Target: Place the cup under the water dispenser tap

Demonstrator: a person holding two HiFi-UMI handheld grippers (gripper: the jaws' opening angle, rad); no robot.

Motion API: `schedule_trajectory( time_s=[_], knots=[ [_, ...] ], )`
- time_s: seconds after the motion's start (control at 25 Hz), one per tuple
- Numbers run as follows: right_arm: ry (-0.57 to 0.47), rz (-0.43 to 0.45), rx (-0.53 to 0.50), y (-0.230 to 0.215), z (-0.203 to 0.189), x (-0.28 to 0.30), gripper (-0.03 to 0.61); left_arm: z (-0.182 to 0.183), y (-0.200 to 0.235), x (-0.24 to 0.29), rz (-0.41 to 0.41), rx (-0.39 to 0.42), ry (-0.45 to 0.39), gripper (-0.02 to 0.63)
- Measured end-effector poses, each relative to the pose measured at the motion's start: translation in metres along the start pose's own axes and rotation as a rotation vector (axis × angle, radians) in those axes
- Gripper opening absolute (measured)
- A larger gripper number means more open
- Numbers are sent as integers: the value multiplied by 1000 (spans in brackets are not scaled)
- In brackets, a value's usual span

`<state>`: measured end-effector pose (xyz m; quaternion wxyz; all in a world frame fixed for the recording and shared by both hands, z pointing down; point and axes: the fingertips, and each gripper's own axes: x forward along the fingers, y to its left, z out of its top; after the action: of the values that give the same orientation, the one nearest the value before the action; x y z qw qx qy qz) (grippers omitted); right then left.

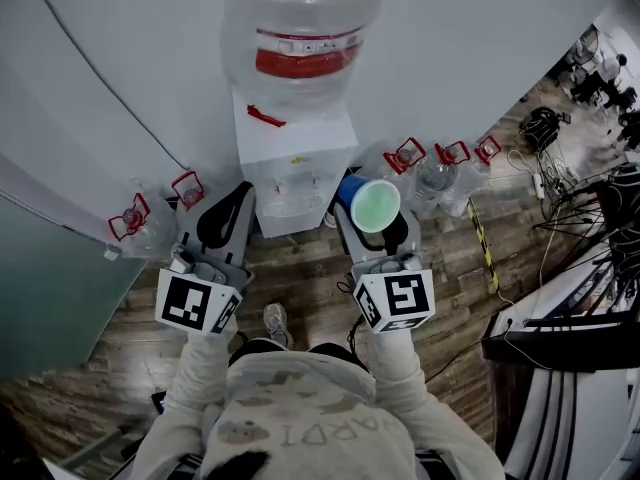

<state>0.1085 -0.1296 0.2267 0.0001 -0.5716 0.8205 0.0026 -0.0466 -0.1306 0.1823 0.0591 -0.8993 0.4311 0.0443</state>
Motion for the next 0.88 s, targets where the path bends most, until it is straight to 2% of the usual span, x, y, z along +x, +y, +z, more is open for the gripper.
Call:
schedule_trajectory(
  time_s=[0.4, 0.88],
  knots=[
    [50, -19, 4, 2, -32, 63, 290, -30, 48, 31, -56, -11, 23, 5],
    [155, -2, 45, 8, -117, 112, 289, -100, 76, 52, -104, -73, 99, 5]
  ],
)
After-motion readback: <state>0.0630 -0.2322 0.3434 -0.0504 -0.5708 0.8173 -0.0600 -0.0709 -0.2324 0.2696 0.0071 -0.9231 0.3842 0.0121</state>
